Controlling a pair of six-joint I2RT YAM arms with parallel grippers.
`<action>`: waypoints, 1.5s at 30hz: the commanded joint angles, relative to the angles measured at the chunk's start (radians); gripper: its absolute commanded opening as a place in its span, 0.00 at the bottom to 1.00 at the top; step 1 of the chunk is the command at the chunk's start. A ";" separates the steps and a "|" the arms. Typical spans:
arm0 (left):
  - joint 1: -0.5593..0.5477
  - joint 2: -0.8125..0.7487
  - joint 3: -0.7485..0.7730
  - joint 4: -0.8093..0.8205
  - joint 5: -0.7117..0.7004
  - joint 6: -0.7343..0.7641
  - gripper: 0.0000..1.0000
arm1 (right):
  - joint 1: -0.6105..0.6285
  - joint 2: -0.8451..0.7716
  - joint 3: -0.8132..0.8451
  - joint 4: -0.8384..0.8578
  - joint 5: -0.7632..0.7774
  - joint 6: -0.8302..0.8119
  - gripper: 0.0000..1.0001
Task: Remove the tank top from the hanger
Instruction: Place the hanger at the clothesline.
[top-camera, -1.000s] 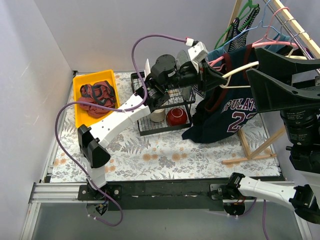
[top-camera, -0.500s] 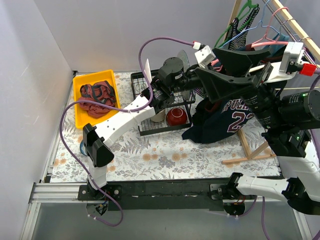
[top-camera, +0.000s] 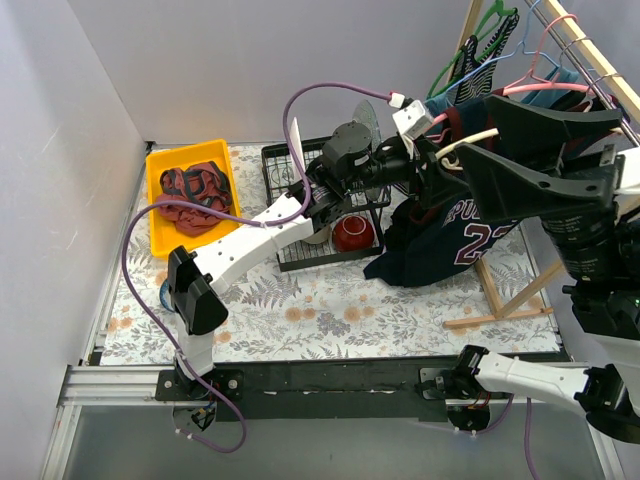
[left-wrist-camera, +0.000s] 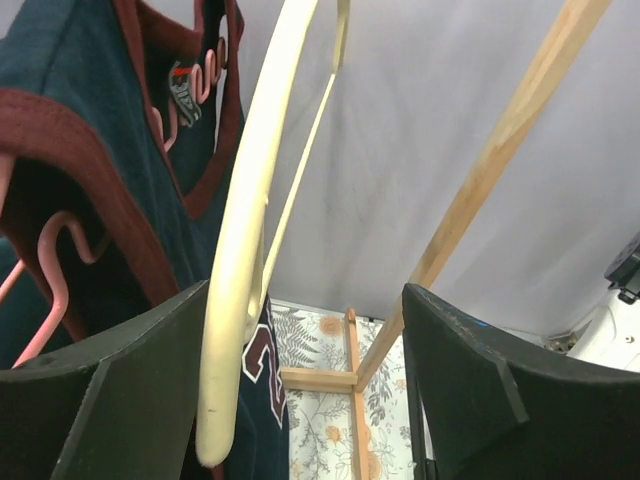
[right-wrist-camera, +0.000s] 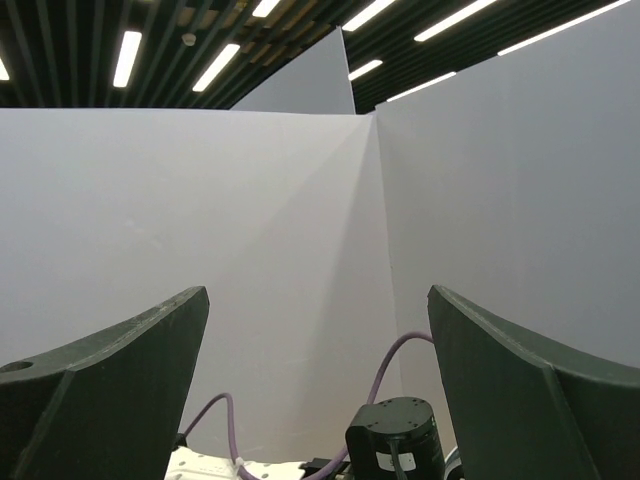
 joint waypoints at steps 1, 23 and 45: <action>-0.005 -0.080 0.023 -0.029 -0.048 0.026 0.75 | 0.002 -0.035 -0.019 0.086 -0.040 0.012 0.98; 0.077 -0.011 0.354 -0.255 -0.176 -0.021 0.70 | 0.002 -0.165 -0.157 0.124 -0.044 0.026 0.97; 0.187 0.138 0.343 -0.136 -0.007 -0.135 0.54 | 0.002 -0.210 -0.204 0.132 -0.032 0.029 0.94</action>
